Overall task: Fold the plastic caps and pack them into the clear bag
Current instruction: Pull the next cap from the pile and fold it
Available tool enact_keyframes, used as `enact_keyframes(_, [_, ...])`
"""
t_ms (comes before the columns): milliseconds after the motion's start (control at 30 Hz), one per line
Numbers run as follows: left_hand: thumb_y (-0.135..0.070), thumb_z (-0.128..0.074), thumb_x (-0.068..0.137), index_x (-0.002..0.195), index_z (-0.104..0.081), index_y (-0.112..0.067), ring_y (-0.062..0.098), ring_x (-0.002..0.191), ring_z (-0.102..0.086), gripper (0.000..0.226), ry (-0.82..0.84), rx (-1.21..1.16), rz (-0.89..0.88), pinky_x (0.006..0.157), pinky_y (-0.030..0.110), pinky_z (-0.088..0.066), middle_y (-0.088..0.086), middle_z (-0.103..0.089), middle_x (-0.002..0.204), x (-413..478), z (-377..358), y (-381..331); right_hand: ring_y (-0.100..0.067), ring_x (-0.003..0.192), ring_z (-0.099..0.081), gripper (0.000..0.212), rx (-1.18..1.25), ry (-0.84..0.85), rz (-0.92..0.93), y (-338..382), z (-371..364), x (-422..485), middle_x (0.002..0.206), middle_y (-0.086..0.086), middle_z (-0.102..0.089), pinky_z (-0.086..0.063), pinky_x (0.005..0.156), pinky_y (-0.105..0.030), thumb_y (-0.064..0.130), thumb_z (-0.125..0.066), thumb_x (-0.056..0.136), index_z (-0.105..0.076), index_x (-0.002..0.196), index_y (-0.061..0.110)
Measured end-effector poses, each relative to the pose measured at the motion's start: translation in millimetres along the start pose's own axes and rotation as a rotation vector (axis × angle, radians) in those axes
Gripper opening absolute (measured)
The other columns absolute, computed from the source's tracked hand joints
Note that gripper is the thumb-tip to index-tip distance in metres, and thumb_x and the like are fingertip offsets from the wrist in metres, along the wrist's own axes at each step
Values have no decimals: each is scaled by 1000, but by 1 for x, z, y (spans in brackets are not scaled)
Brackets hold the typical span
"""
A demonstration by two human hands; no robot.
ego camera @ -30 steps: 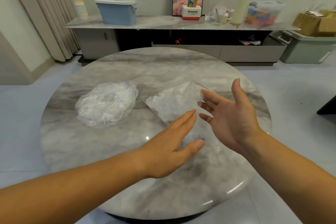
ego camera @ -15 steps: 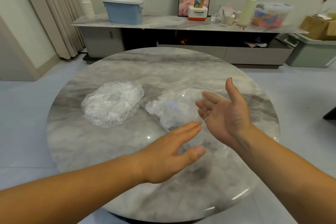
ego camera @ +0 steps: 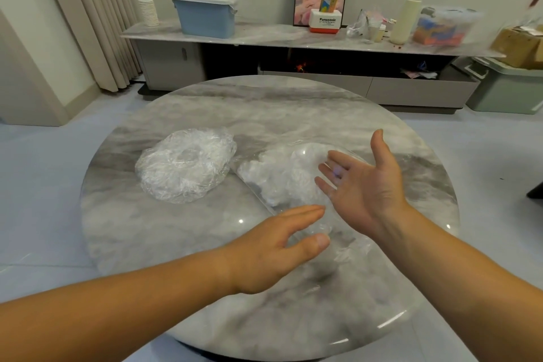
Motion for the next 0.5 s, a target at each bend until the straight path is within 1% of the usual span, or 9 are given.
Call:
enact_keyframes(33, [-65,-38,90,157,-27,-34,-19,143,-12,74,1,6,-1,119,14,-11,-27,-20,161,0,0,1,-29,147,-36,103,2,4,-7,0,0,2,153,-21,-44,-33,120,-50,77,-43,90,-39,147,-8])
enact_keyframes(67, [-65,-37,90,157,-27,-34,-19,142,-12,75,1,12,-2,118,11,-11,-27,-20,161,0,1,2,-29,148,-35,103,4,11,-14,-1,0,4,148,-20,-48,-32,120,-50,78,-42,90,-39,148,-7])
enact_keyframes(100, [-65,-37,90,157,-27,-34,-19,142,-12,75,1,19,-3,116,9,-10,-27,-20,161,0,1,3,-29,147,-36,101,5,22,-21,-1,0,5,142,-21,-54,-32,120,-50,78,-42,90,-40,148,-6])
enact_keyframes(133, [-65,-37,89,157,-27,-34,-19,142,-12,75,1,25,-3,114,6,-10,-27,-20,161,-1,2,3,-29,145,-39,99,7,35,-24,-1,1,5,140,-22,-55,-32,119,-50,77,-43,89,-41,148,-3])
enact_keyframes(233, [-65,-37,88,157,-27,-33,-19,142,-12,76,-6,25,-7,114,7,-10,-27,-20,161,-1,3,4,-32,140,-45,91,53,64,-11,-2,8,-1,148,-20,-49,-36,117,-49,73,-53,86,-47,148,7])
enact_keyframes(300, [-67,-38,88,157,-27,-34,-19,142,-12,77,-12,15,-5,115,8,-10,-28,-19,161,1,3,5,-36,136,-50,86,93,65,3,-3,18,-11,148,-16,-51,-38,116,-49,69,-59,85,-48,147,11])
enact_keyframes(367, [-67,-38,88,157,-26,-35,-20,141,-12,77,-15,19,-14,116,8,-10,-29,-19,160,3,3,4,-38,133,-53,79,105,59,13,-4,30,-24,146,-15,-53,-39,115,-50,65,-59,87,-50,146,12])
enact_keyframes(433, [-66,-38,89,157,-26,-36,-21,141,-11,76,-13,24,-21,120,13,-11,-30,-18,160,4,2,4,-38,126,-61,69,68,17,37,-2,40,-36,140,-16,-59,-43,112,-50,60,-57,92,-56,138,9])
enact_keyframes(500, [-65,-38,91,156,-27,-39,-20,142,-11,71,-6,16,-33,123,19,-11,-30,-18,160,3,1,5,-35,114,-69,60,-63,-59,104,1,46,-45,127,-16,-68,-50,103,-48,55,-51,98,-63,124,2])
Point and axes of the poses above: each hand's wrist, its own x-axis towards the middle knuckle, its own z-axis out of the back of the hand, y = z × x, the point moved 3 cm from there along x, towards the middle knuckle
